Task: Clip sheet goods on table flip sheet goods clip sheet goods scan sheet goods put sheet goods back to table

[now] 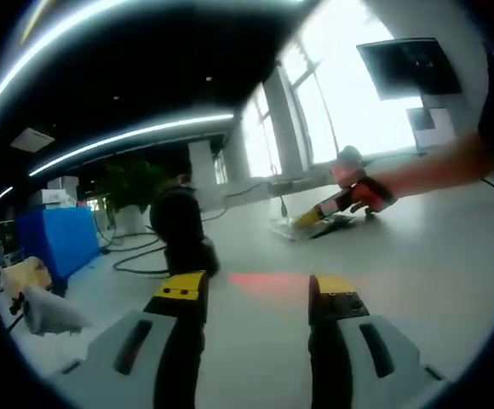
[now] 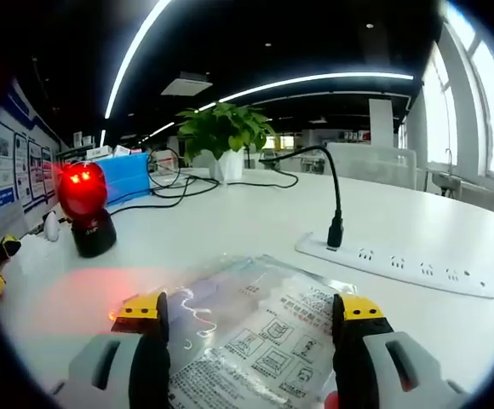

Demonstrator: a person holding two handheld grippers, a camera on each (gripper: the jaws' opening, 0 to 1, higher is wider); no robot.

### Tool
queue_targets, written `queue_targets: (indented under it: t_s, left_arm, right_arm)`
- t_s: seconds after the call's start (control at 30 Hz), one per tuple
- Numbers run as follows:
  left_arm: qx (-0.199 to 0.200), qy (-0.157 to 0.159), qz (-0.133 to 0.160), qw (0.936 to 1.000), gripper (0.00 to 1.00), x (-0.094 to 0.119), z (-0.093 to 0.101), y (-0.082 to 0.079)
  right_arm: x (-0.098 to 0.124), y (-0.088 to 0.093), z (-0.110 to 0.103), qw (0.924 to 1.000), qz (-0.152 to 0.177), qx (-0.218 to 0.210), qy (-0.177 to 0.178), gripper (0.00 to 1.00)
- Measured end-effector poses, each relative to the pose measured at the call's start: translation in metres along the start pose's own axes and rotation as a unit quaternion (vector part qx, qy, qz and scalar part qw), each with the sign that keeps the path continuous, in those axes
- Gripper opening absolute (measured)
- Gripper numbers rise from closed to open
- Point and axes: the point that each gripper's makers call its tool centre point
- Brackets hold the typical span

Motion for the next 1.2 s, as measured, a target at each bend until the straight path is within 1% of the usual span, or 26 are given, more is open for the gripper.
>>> queue_targets:
  t_s: [0.03, 0.1, 0.13, 0.17, 0.2, 0.23, 0.27, 0.3, 0.37, 0.4, 0.57, 0.63, 0.73, 0.77, 0.9, 0.97, 1.07, 1.1, 1.2]
  left_arm:
    - [0.001, -0.001, 0.0, 1.0, 0.4, 0.0, 0.0, 0.0]
    - [0.001, -0.002, 0.0, 1.0, 0.4, 0.0, -0.001, 0.0]
    - [0.001, -0.002, 0.0, 1.0, 0.4, 0.0, -0.001, 0.0]
    - [0.0, -0.002, 0.0, 1.0, 0.4, 0.0, -0.001, 0.0]
    - [0.0, -0.003, -0.001, 1.0, 0.4, 0.0, -0.001, 0.0]
    - [0.0, -0.003, -0.001, 1.0, 0.4, 0.0, -0.001, 0.001]
    - [-0.003, -0.006, -0.005, 1.0, 0.39, -0.002, -0.001, 0.002]
    - [-0.006, -0.005, -0.006, 0.9999, 0.39, -0.002, -0.001, 0.002]
    - [-0.007, -0.002, -0.004, 1.0, 0.39, -0.001, 0.001, 0.001]
    - [-0.006, -0.002, -0.002, 1.0, 0.39, 0.0, 0.001, 0.001]
    - [0.007, -0.005, 0.001, 1.0, 0.39, 0.0, -0.002, 0.0]
    - [0.008, -0.006, 0.001, 1.0, 0.39, 0.0, -0.003, 0.0]
    - [0.007, -0.01, -0.002, 0.9999, 0.39, 0.0, -0.003, 0.0]
    - [0.008, -0.009, -0.002, 0.9999, 0.39, 0.0, -0.003, 0.0]
    - [0.01, -0.007, -0.001, 0.9999, 0.39, 0.0, -0.002, 0.0]
    - [0.011, -0.009, -0.002, 0.9999, 0.39, 0.0, -0.003, 0.0]
    - [0.013, -0.01, -0.003, 0.9999, 0.39, -0.001, -0.004, 0.001]
    - [0.013, -0.009, -0.004, 0.9999, 0.39, 0.0, -0.003, 0.0]
    - [0.016, -0.002, 0.005, 0.9999, 0.39, 0.003, 0.0, -0.004]
  right_arm:
    - [0.001, -0.005, 0.001, 0.9999, 0.011, -0.003, 0.002, 0.7]
    - [0.005, -0.021, 0.004, 0.9987, 0.049, -0.011, 0.002, 0.7]
    - [0.008, -0.03, 0.006, 0.9977, 0.068, -0.01, 0.005, 0.7]
    - [0.012, -0.039, 0.006, 0.9964, 0.084, 0.006, 0.006, 0.69]
    - [0.014, -0.043, 0.008, 0.9959, 0.089, 0.013, 0.007, 0.69]
    - [0.018, -0.047, 0.008, 0.9953, 0.095, 0.012, 0.007, 0.69]
    - [0.023, -0.055, 0.004, 0.9937, 0.111, 0.013, 0.002, 0.69]
    - [0.027, -0.058, 0.003, 0.9929, 0.118, 0.013, -0.001, 0.69]
    - [0.037, -0.06, 0.003, 0.9921, 0.125, 0.011, 0.001, 0.69]
    - [0.043, -0.062, -0.001, 0.9915, 0.13, 0.009, 0.0, 0.69]
    - [0.067, -0.067, -0.004, 0.9906, 0.136, 0.009, 0.004, 0.67]
    - [0.074, -0.068, -0.001, 0.9908, 0.135, 0.013, 0.003, 0.67]
    - [0.09, -0.069, -0.008, 0.9909, 0.133, 0.018, 0.004, 0.65]
    - [0.097, -0.07, -0.01, 0.9903, 0.138, 0.014, 0.005, 0.65]
    - [0.117, -0.069, -0.02, 0.989, 0.148, 0.008, 0.004, 0.63]
    - [0.128, -0.071, -0.028, 0.9863, 0.165, 0.003, 0.002, 0.63]
    - [0.145, -0.068, -0.039, 0.9855, 0.169, 0.017, 0.0, 0.63]
    - [0.154, -0.067, -0.043, 0.9858, 0.165, 0.032, 0.006, 0.63]
    - [0.177, -0.071, -0.051, 0.9827, 0.18, 0.041, 0.008, 0.63]
Point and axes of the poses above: the point that each gripper's makers call its tool centre point, and the gripper's own axes: x roughly backward along the fingers, z roughly to its right, y roughly out of its underside, and after that the axes turned 6 degrees about -y, right-handed
